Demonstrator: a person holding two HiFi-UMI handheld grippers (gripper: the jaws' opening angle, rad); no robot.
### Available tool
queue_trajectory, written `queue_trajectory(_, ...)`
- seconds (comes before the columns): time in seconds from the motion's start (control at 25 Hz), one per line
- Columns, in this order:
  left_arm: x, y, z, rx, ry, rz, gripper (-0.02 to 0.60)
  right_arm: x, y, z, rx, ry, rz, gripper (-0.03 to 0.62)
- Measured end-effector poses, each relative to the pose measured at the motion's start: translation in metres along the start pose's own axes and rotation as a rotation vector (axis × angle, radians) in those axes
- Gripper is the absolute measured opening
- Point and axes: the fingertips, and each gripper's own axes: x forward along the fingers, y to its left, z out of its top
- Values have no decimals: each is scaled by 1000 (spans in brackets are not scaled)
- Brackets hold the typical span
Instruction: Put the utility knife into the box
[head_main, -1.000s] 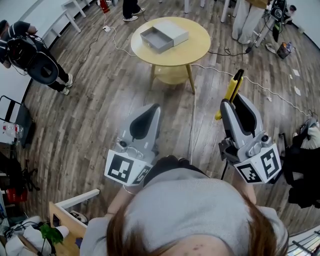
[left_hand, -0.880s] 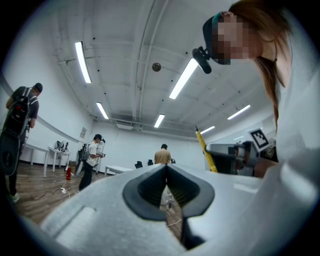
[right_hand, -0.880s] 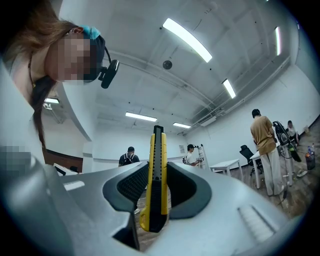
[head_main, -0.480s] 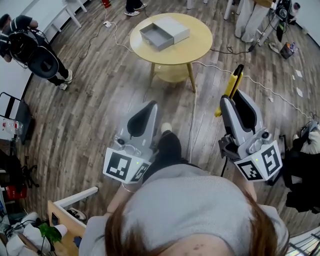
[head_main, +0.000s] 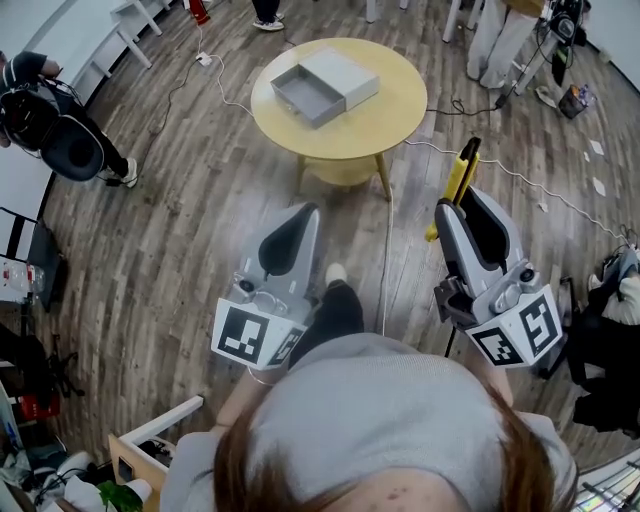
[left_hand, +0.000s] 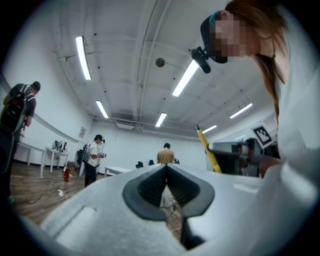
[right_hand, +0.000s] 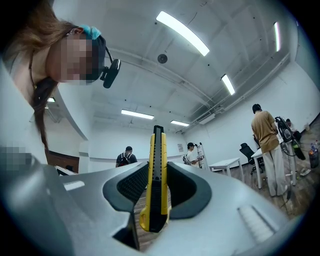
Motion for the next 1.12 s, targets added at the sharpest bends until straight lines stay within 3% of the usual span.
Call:
queue_trajectory(0.64, 106, 141, -10, -19, 18, -74, 2, 163, -61, -22, 20, -21, -17, 120)
queue_trajectory(1.12, 142, 184, -33, -67, 47, -64, 2, 210, -89, -52, 69, 46, -15, 120)
